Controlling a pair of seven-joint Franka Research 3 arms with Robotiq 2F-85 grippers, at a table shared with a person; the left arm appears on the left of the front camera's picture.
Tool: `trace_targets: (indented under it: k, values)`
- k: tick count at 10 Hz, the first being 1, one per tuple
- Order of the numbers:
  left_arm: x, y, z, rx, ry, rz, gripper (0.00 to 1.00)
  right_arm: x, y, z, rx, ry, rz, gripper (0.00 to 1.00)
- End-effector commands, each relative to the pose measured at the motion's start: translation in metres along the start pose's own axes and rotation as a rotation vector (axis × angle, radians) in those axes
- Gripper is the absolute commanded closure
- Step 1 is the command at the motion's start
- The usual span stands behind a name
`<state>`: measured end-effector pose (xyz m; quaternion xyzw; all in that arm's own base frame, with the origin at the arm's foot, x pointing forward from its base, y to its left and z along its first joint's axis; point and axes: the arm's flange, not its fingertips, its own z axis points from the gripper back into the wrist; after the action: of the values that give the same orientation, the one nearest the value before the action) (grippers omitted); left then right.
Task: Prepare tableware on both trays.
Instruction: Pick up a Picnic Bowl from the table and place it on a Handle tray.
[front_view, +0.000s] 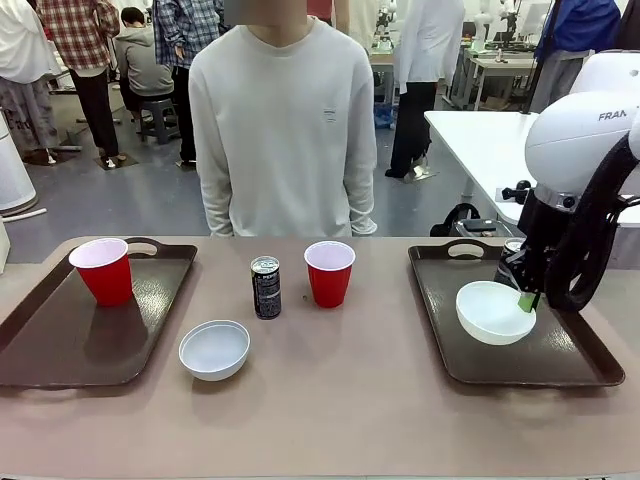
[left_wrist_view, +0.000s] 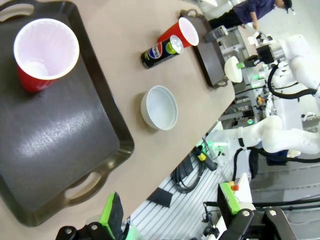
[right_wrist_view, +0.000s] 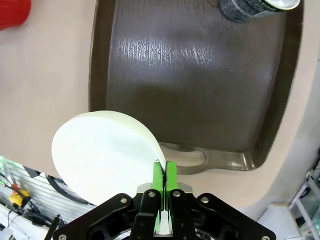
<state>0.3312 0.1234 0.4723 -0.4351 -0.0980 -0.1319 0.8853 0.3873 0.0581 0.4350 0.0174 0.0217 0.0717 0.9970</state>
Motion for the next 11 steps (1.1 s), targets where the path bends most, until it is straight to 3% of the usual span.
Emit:
trace_targets:
  k: [1, 10, 11]
  values:
    - [-0.001, 0.001, 0.002, -0.01, -0.003, -0.015, 0.0, 0.008, -0.008, -0.003, 0.038, -0.002, -0.007, 0.97]
    - [-0.001, 0.001, 0.002, -0.01, -0.003, -0.015, 0.0, 0.035, -0.018, -0.071, -0.019, 0.046, -0.044, 0.97]
    - [-0.001, 0.001, 0.002, -0.01, -0.003, -0.015, 0.0, 0.036, -0.02, -0.072, -0.025, 0.048, -0.048, 0.65]
